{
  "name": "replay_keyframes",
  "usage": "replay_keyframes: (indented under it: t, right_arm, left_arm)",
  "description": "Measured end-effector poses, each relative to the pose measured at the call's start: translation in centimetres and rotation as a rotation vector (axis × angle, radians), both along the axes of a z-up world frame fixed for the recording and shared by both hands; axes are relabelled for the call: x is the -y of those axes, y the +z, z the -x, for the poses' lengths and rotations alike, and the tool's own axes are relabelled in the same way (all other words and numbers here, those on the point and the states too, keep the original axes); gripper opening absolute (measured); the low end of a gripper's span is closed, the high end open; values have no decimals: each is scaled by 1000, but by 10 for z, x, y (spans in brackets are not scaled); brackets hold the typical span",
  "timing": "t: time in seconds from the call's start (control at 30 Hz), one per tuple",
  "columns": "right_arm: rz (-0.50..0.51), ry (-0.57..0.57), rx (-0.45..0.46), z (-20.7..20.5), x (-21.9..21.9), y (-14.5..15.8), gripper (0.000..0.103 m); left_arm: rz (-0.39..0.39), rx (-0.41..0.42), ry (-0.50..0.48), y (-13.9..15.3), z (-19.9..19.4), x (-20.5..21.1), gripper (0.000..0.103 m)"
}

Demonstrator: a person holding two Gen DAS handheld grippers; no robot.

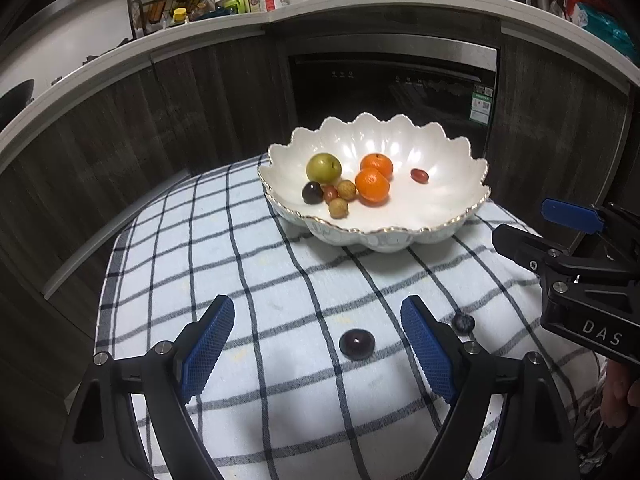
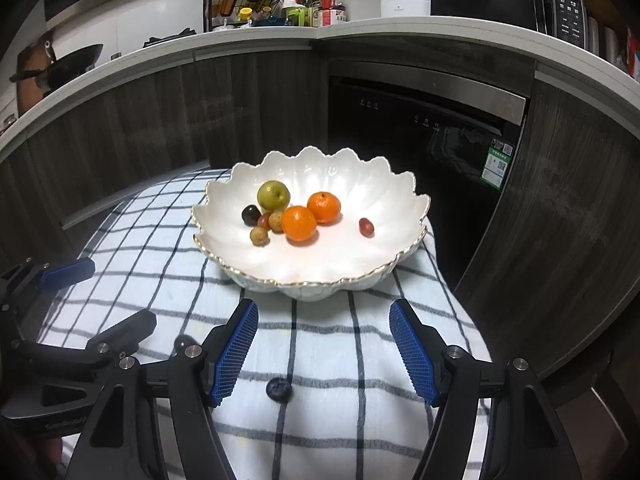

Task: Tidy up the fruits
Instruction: 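Grasp the blueberry with the right tool while the left grasps the dark plum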

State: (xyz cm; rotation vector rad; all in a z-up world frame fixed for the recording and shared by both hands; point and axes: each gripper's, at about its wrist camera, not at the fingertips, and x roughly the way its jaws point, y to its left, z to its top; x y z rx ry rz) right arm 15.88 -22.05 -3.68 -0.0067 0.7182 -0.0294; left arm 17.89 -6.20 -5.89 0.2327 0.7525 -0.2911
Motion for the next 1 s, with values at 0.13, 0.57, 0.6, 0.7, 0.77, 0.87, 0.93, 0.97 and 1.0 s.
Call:
replay_keyframes:
  t: [0.13,0.57,0.6,0.7,0.77,0.87,0.93,0.97,1.0]
  right_arm:
    - [7,9,-9,3,-1,-7,69]
    - [10,37,-56,9,-9,-34,69]
    - [9,40,-62,9,-10,-36,69]
    - [8,44,-74,8,-11,-41,69]
    - [10,48,-82,7,-11,-45,69]
    - [10,56,-99,6,-11,-52,69]
    - [8,63,-109,6,-12,-56,68]
    - [8,66,-115,6,-13,-58,68]
    - [7,70,-120,5,-14,-60,65]
  left_arm:
    - [-3,-16,-16,-10,2,1,81]
    - [-40,-28,-67,-37,3,8,66]
    - [-44,-33,-70,-40,2,8,65]
    - [-47,-43,-75,-47,0,9,64]
    - [-47,-50,-79,-51,-1,10,64]
    - [-48,-65,-84,-57,-4,11,62]
    - [-47,-72,-90,-61,-5,12,58]
    - [-48,-75,-95,-62,-6,13,54]
    - [-53,-78,-99,-64,-7,14,51]
